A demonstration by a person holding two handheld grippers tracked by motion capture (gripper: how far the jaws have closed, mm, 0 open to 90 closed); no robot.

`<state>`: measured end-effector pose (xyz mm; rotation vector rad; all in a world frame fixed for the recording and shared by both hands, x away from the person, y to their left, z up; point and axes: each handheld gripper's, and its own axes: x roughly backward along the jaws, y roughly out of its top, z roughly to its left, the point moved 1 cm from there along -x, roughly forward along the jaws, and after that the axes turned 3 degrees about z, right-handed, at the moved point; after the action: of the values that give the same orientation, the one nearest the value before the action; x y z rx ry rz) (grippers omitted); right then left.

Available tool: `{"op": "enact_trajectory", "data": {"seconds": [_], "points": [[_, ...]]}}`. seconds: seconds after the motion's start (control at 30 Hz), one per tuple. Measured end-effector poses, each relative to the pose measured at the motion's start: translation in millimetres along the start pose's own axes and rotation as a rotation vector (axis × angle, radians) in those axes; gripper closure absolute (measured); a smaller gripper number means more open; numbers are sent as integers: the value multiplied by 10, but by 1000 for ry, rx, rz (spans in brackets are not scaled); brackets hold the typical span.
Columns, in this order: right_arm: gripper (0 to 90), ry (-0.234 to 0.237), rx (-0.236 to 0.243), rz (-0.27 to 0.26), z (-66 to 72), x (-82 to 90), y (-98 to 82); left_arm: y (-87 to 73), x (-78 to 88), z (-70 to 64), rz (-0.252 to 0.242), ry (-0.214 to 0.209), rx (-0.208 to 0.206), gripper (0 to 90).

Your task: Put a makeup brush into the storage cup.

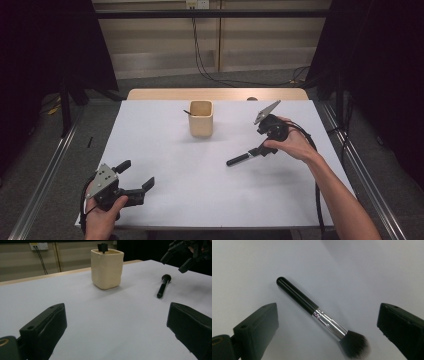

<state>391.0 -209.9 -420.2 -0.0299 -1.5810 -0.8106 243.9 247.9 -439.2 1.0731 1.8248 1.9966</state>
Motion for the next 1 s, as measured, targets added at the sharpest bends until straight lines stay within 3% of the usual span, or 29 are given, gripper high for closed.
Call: {"op": "enact_trajectory", "data": {"seconds": [0.23, 0.4, 0.53, 0.7, 1.0], "points": [[80, 8, 64, 74, -12, -48, 59, -14, -8, 17, 7, -1, -2, 28], [79, 13, 75, 124, -20, -64, 103, -24, -20, 47, 5, -6, 21, 28], [72, 8, 95, 154, -36, -46, 151, -21, -16, 47, 11, 4, -3, 28], [66, 3, 109, 196, -40, -82, 189, -23, 0, 62, 4, 12, 2, 28], [212, 4, 155, 233, -50, -148, 250, -27, 18, 78, 8, 32, -11, 28]]}}
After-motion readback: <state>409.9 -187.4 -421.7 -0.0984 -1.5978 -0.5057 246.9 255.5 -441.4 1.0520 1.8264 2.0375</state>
